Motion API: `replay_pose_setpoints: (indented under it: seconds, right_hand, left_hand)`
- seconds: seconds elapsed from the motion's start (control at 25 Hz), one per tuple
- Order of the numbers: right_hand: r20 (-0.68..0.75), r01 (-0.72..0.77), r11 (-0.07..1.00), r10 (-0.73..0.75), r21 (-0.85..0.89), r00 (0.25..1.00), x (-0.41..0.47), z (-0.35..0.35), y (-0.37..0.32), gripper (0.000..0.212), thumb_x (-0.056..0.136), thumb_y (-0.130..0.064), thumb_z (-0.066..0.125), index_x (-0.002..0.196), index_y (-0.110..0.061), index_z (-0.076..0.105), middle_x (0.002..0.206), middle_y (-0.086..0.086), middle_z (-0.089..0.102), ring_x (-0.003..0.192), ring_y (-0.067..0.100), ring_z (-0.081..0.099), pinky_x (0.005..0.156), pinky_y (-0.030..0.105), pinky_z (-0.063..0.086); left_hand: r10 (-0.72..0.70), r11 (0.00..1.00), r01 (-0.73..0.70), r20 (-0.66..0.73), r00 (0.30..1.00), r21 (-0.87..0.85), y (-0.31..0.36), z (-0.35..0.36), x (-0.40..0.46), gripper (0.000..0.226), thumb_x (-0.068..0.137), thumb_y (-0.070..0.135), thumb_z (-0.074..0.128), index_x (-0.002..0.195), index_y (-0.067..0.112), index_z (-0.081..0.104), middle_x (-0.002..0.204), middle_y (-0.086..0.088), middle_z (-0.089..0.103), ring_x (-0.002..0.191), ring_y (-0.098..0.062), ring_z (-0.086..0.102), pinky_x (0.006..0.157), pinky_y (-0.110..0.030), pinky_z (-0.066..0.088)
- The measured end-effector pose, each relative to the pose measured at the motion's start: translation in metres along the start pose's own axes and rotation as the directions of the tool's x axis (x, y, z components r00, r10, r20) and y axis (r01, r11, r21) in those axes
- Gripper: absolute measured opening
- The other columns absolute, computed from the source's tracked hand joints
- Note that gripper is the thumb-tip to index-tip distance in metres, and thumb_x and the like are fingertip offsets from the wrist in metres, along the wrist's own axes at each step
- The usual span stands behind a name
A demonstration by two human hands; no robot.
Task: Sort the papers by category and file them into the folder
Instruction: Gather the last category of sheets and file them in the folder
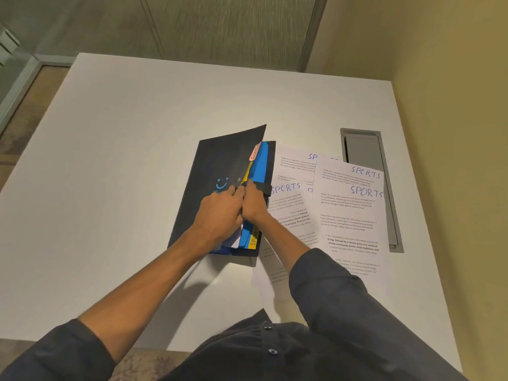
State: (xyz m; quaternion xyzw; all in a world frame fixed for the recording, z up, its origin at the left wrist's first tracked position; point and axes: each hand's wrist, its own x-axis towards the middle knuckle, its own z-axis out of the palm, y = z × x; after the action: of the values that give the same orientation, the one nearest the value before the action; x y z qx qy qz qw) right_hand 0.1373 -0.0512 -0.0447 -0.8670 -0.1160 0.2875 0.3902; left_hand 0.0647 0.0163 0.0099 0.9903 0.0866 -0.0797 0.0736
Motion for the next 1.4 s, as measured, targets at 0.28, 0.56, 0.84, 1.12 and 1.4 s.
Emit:
replay_pose_setpoints:
  seconds: [0.28, 0.56, 0.84, 1.12, 1.4]
  right_hand:
    - [0.006, -0.021, 0.988, 0.020, 0.156, 1.000, -0.009, -0.016, 0.002, 0.022, 0.095, -0.018, 0.056, 0.115, -0.009, 0.054, 0.092, 0.013, 0.069, 0.084, 0.029, 0.071, 0.079, 0.047, 0.059]
    - [-0.196, -0.125, 0.991, 0.112, -0.057, 0.974, -0.067, -0.085, 0.106, 0.037, 0.091, -0.032, 0.060, 0.124, -0.017, 0.061, 0.111, 0.001, 0.070, 0.102, 0.018, 0.066, 0.084, 0.024, 0.046]
    - [-0.242, -0.300, 0.878, 0.220, -0.372, 0.945, -0.091, -0.084, 0.174, 0.086, 0.088, -0.060, 0.056, 0.146, -0.001, 0.030, 0.149, 0.014, 0.034, 0.134, 0.033, 0.037, 0.103, 0.048, 0.041]
    - [-0.286, -0.315, 0.842, 0.202, -0.438, 0.937, -0.080, -0.092, 0.172, 0.072, 0.078, -0.049, 0.073, 0.130, -0.006, 0.050, 0.131, 0.009, 0.046, 0.119, 0.029, 0.049, 0.098, 0.042, 0.043]
    - [-0.254, -0.091, 0.989, 0.118, 0.115, 0.960, -0.098, -0.123, 0.170, 0.010, 0.087, -0.017, 0.066, 0.088, -0.014, 0.056, 0.076, -0.007, 0.063, 0.066, 0.016, 0.060, 0.053, 0.020, 0.040]
  left_hand:
    - [-0.034, 0.999, 0.034, 0.011, 0.999, -0.001, -0.009, 0.020, 0.005, 0.056, 0.093, 0.031, 0.051, 0.143, 0.014, 0.034, 0.130, -0.006, 0.054, 0.103, -0.026, 0.063, 0.083, -0.039, 0.054]
    - [-0.200, 0.975, 0.180, 0.153, 0.968, 0.134, -0.024, 0.057, 0.025, 0.048, 0.091, 0.015, 0.049, 0.138, 0.015, 0.038, 0.132, -0.016, 0.047, 0.099, -0.037, 0.060, 0.076, -0.042, 0.050]
    - [0.074, 0.995, -0.083, 0.153, 0.985, 0.052, 0.044, 0.114, -0.032, 0.065, 0.091, 0.036, 0.041, 0.149, 0.019, 0.018, 0.158, -0.017, 0.010, 0.145, -0.035, 0.009, 0.113, -0.051, 0.023]
    - [0.050, 0.998, -0.058, 0.343, 0.938, 0.015, 0.082, 0.140, -0.056, 0.075, 0.094, 0.052, 0.037, 0.152, 0.022, 0.000, 0.159, -0.013, -0.012, 0.146, -0.033, -0.009, 0.118, -0.051, 0.007]
    - [0.162, 0.984, -0.178, 0.282, 0.946, 0.032, 0.087, 0.115, -0.052, 0.068, 0.096, 0.046, 0.040, 0.151, 0.018, 0.012, 0.160, -0.010, 0.000, 0.148, -0.028, 0.001, 0.118, -0.047, 0.011]
